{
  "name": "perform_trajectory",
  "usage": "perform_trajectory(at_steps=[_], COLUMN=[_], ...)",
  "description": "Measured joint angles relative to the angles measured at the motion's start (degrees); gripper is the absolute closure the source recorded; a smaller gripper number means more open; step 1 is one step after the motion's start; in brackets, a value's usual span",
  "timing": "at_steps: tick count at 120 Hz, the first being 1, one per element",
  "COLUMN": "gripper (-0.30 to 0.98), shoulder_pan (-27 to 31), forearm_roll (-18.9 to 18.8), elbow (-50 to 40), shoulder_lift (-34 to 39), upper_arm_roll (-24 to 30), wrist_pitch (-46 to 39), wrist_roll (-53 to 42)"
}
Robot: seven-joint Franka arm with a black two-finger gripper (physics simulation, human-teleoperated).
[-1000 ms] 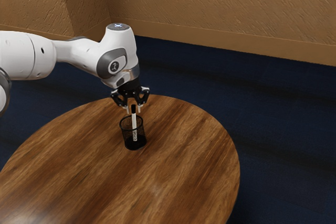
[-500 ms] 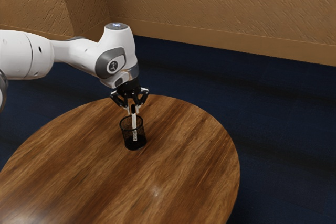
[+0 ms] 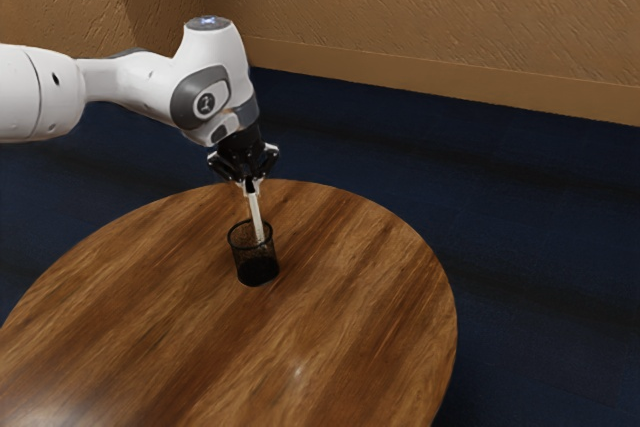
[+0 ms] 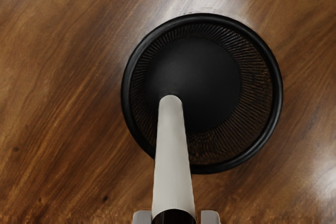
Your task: Take the marker out of the pen holder and place it to the left of the pen holder.
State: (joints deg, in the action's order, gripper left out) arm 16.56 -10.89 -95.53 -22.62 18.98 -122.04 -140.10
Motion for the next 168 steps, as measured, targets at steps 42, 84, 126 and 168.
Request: perform_trajectory(at_steps=[42,84,126,168], gripper=[0.77,0.78,0.41,0.08], shoulder_pan=[15.1,27.4,27.6,11.4], forearm_roll=[4.2,36.2,39.6,12.1], elbow=[-0.1,0.0,0.1,3.2], shoulder_lift=[6.3,-6.6,-10.5,20.2], upper_arm_roll=[0.1,-0.6,-1.7,-0.4], wrist_pitch=[3.2,4.2,5.0,23.0], wrist_roll=[-1.5,-10.6,-16.2,10.4])
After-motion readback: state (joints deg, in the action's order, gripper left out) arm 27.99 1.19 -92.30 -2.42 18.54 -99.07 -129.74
